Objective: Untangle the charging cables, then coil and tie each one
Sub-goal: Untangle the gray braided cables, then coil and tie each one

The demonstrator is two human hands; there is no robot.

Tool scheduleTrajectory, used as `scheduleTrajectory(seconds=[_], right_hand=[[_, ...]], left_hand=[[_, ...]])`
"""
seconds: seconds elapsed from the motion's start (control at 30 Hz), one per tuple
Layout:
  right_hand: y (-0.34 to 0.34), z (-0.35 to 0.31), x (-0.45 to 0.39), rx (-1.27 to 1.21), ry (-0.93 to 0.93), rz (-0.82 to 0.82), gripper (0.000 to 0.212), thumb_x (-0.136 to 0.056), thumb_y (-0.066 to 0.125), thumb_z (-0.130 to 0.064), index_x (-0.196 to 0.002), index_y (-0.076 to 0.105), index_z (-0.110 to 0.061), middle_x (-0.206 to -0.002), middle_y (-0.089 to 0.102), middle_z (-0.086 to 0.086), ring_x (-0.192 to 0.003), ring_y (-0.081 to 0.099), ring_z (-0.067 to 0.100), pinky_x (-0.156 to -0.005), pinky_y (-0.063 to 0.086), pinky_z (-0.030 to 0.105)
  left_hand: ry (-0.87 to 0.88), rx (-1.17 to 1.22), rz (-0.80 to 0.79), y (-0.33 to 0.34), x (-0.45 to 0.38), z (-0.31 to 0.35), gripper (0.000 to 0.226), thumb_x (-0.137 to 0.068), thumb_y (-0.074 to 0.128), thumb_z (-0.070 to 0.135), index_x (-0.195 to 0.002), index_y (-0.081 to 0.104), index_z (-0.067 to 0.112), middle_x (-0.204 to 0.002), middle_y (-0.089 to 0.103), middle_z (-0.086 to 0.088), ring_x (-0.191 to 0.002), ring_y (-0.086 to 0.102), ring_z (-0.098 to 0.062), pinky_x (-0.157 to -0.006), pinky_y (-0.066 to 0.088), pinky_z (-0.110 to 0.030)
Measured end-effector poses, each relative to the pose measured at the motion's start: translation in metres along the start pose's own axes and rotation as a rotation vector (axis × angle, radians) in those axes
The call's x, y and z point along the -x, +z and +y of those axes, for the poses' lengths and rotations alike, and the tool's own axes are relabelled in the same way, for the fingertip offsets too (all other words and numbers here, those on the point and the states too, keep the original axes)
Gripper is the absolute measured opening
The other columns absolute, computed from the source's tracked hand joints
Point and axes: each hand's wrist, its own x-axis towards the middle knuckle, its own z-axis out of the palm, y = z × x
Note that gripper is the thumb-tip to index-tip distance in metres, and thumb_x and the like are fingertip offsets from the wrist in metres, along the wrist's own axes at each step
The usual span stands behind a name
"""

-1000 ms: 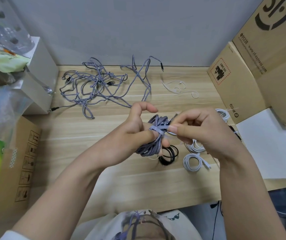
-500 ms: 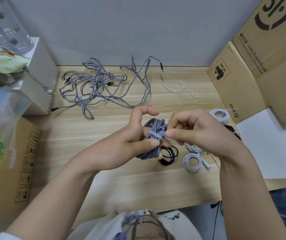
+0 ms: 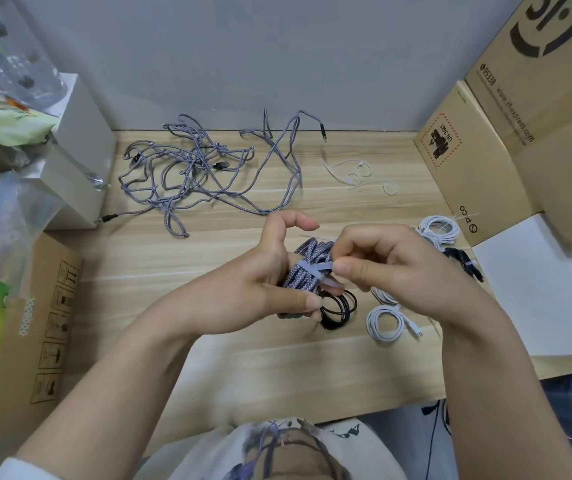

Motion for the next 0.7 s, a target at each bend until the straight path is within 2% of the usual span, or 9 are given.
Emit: scheduleTrajectory(seconds=[0.1, 0.27, 0.47, 0.57, 0.7], right_hand=[[-0.0027, 0.0015, 0.0027, -0.092, 0.011, -0.008, 0.013, -0.079, 0.059, -0.019, -0.066, 0.058, -0.021, -0.051, 0.049, -0.006, -0.048, 0.043, 0.004, -0.050, 0.035, 0.015], [-0.0043, 0.0013, 0.0010, -0.054, 0.048, -0.045, 0.011, -0.078, 0.059, -0.021, -0.067, 0.057, -0.019, -0.050, 0.049, -0.010, -0.047, 0.045, 0.004, -0.048, 0.036, 0.016], [-0.0060, 0.0010, 0.0002, -0.064, 0.048, -0.077, 0.011, -0.078, 0.059, -0.021, -0.068, 0.057, -0.015, -0.050, 0.049, -0.006, -0.047, 0.045, 0.006, -0.047, 0.039, 0.018], [-0.0065, 0.0018, 0.0007, -0.083, 0.052, -0.084, 0.012, -0.078, 0.059, -0.020, -0.069, 0.058, -0.013, -0.051, 0.049, -0.005, -0.049, 0.046, 0.011, -0.048, 0.041, 0.022], [-0.0081, 0.0025, 0.0005, -0.106, 0.073, -0.104, 0.011, -0.078, 0.059, -0.019, -0.069, 0.059, -0.014, -0.051, 0.050, -0.003, -0.049, 0.047, 0.011, -0.048, 0.043, 0.022]], left_hand=[[-0.007, 0.000, -0.025, -0.0002, -0.0004, 0.0002, 0.055, -0.080, 0.056, 0.001, -0.117, 0.023, 0.024, -0.088, 0.069, -0.003, -0.069, 0.055, -0.013, -0.062, 0.045, -0.021], [-0.021, -0.058, -0.041, 0.0012, 0.0010, 0.0014, 0.054, -0.080, 0.056, 0.001, -0.116, 0.023, 0.026, -0.087, 0.067, 0.001, -0.071, 0.055, -0.012, -0.064, 0.044, -0.021], [-0.020, -0.119, -0.041, 0.0006, 0.0024, 0.0033, 0.053, -0.081, 0.057, 0.005, -0.113, 0.025, 0.032, -0.091, 0.065, -0.001, -0.076, 0.050, -0.021, -0.069, 0.038, -0.038], [-0.023, -0.125, -0.048, 0.0003, 0.0026, 0.0036, 0.054, -0.081, 0.057, 0.005, -0.114, 0.024, 0.031, -0.095, 0.063, -0.009, -0.078, 0.050, -0.023, -0.071, 0.038, -0.038], [-0.027, -0.133, -0.055, 0.0001, 0.0024, 0.0023, 0.055, -0.081, 0.057, 0.004, -0.115, 0.023, 0.030, -0.092, 0.063, -0.006, -0.078, 0.050, -0.025, -0.073, 0.039, -0.040]])
